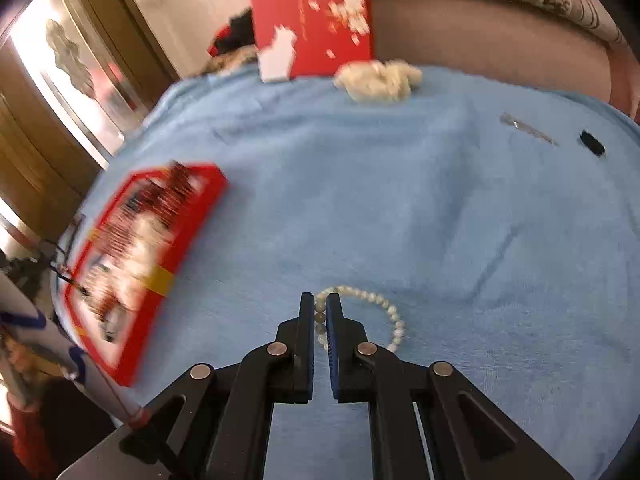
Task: Organize jewelry
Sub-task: 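Grasp the white pearl strand with right tool while left tool holds the lanyard, then carry the lanyard and pearl strand with both tools over the tray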
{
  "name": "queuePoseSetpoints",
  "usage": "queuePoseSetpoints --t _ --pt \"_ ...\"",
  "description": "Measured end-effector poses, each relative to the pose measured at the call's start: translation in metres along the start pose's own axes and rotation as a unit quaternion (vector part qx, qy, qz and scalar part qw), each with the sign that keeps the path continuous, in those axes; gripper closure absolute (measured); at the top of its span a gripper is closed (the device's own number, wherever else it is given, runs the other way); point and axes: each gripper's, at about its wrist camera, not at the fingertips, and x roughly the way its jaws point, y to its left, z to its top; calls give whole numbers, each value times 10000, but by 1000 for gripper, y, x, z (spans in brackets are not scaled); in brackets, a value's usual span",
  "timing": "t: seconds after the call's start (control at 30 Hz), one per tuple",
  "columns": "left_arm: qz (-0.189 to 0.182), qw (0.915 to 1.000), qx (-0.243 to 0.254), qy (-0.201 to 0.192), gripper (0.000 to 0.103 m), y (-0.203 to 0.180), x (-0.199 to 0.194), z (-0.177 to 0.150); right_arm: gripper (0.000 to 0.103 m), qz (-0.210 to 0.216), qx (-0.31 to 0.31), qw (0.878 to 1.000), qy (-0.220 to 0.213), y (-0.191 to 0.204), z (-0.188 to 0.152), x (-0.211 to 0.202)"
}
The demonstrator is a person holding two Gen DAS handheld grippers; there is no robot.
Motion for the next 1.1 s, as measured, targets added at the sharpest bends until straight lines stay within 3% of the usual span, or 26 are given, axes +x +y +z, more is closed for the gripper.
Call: queuePoseSetpoints --t 0.2,0.37,0.5,0.77,1.1 --pt "-192 9990 4 -395 100 -1 -20 1 97 453 -256 9980 -371 48 22 -32" --pt "133 9998 98 114 100 0 -2 0 97 896 -583 9935 -402 108 38 -33" --pt "850 9939 205 670 100 5 22 -8 97 1062 -785 9908 -309 149 46 -11" --pt "1502 9873 191 491 100 19 24 -5 97 1394 -1035 9848 18 234 70 47" --pt "1386 9889 -181 512 99 36 30 2 97 1500 -1113 9811 499 323 94 139"
